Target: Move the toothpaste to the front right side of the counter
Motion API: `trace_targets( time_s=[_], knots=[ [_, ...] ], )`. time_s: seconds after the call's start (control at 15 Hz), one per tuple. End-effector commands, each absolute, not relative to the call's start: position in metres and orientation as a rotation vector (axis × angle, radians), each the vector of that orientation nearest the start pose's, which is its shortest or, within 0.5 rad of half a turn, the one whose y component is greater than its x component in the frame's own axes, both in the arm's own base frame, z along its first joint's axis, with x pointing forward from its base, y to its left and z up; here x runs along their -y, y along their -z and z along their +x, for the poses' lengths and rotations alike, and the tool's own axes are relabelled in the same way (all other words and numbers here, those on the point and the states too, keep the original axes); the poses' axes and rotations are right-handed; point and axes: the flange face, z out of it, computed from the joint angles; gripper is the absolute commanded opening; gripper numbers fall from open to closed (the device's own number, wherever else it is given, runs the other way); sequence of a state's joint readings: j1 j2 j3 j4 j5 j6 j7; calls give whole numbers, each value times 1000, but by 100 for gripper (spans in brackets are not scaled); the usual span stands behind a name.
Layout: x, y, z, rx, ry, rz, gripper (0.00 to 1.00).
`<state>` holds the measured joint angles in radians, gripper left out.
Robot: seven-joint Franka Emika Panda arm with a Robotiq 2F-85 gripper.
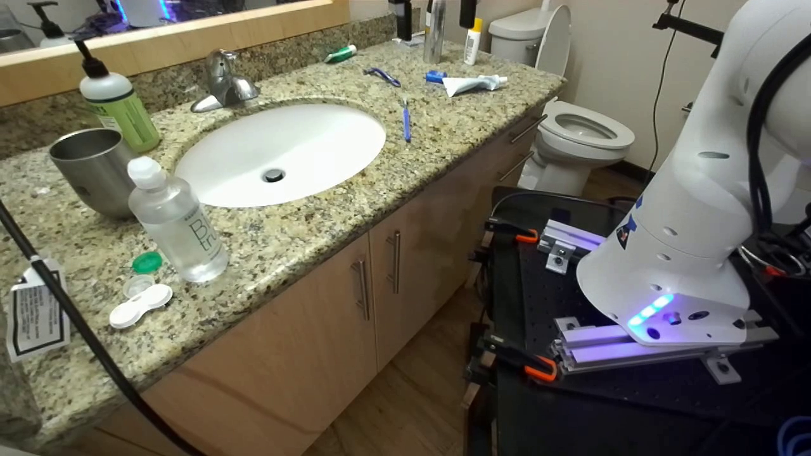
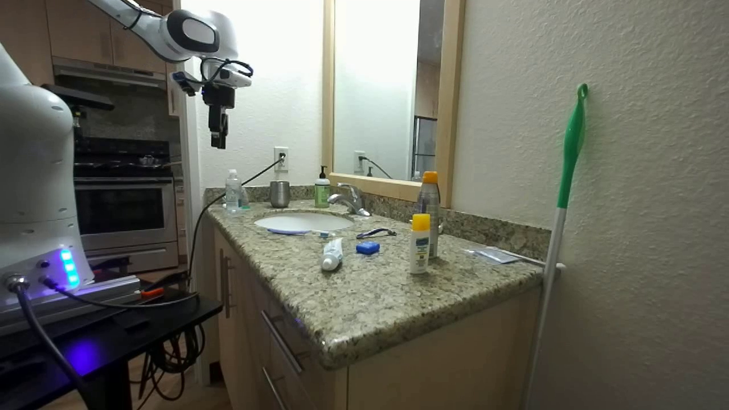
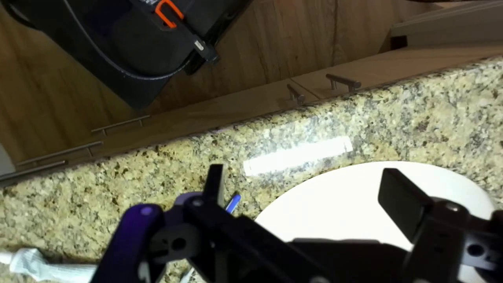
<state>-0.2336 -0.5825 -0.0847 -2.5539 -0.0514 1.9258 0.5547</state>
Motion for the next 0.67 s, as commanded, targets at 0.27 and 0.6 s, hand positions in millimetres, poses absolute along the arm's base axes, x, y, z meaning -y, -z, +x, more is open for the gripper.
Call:
trace_targets(
  time_s=[0.27,0.6],
  knots=[
    [176,-413,330,-1670,33,-2429,100],
    [241,-379,299,-1988,238,-2239,100]
  ],
)
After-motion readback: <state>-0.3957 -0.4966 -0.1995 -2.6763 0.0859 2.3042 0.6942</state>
